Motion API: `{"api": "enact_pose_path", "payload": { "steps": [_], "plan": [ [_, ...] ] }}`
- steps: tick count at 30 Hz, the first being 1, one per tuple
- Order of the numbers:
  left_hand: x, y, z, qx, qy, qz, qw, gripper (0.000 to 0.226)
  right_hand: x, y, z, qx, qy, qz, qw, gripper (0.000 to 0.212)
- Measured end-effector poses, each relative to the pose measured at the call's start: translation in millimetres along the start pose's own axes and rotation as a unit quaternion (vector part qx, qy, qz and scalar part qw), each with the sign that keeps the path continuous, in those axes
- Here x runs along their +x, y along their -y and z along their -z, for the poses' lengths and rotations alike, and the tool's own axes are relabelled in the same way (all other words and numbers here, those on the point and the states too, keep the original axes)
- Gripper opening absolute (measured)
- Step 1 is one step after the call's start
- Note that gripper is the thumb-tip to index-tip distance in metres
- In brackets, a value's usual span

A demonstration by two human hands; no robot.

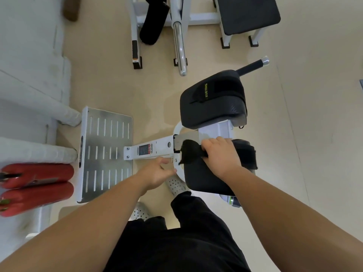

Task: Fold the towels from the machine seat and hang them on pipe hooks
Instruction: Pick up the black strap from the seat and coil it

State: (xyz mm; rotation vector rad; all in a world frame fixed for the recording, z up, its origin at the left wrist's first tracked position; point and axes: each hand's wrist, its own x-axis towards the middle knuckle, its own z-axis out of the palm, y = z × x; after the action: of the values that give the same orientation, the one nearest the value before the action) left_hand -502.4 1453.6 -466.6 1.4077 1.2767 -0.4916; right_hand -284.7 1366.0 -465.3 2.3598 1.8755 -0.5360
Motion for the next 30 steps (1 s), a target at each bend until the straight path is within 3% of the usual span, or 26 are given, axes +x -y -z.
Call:
{"api": "enact_pose_path", "payload": {
  "steps": [3, 5, 8, 11, 14, 16, 19, 21, 24, 30],
  "plan": [
    [-10.2, -10.5, 10.5, -0.158, -0.012, 0.041, 0.986, 0.059, 9.3, 32.3, 21.0, 0.075, -0.021, 0.004, 0.997, 0.012],
    [-15.4, -20.9, 19.5, -0.279, 0.010, 0.067, 0.958, 0.066, 14.5, 52.7, 28.7, 0.116, -0.042, 0.001, 0.992, 0.018],
    [-22.1, -33.0, 36.2, -0.461, 0.012, 0.027, 0.887, 0.058, 18.2, 87.8, 40.2, 0.189, -0.072, 0.001, 0.979, 0.029],
    [-23.5, -46.3, 55.7, -0.573, -0.091, -0.017, 0.814, 0.032, 21.7, 111.5, 49.2, 0.292, -0.030, 0.004, 0.956, 0.042],
    [-23.3, -58.4, 76.5, -0.530, -0.160, -0.042, 0.832, 0.030, 30.4, 109.4, 55.4, 0.388, 0.042, -0.001, 0.921, 0.055],
    [-21.2, -64.3, 86.8, -0.495, -0.186, -0.063, 0.846, 0.033, 43.6, 92.0, 59.1, 0.399, 0.021, -0.029, 0.916, 0.066],
    [-16.5, -71.8, 94.1, -0.435, -0.195, -0.071, 0.876, 0.034, 79.4, 44.3, 64.4, 0.249, -0.027, -0.069, 0.966, 0.065],
    [-5.0, -71.8, 94.5, -0.405, -0.183, -0.062, 0.894, 0.035, 105.3, 9.8, 69.2, 0.099, 0.015, -0.078, 0.992, 0.060],
    [10.7, -70.6, 90.2, -0.384, -0.192, -0.028, 0.903, 0.033, 138.7, -30.7, 68.9, -0.020, 0.088, -0.079, 0.993, 0.064],
    [31.0, -64.7, 87.6, -0.402, -0.191, -0.017, 0.895, 0.034, 182.4, -73.0, 57.1, -0.110, 0.124, -0.075, 0.983, 0.074]
  ]
}}
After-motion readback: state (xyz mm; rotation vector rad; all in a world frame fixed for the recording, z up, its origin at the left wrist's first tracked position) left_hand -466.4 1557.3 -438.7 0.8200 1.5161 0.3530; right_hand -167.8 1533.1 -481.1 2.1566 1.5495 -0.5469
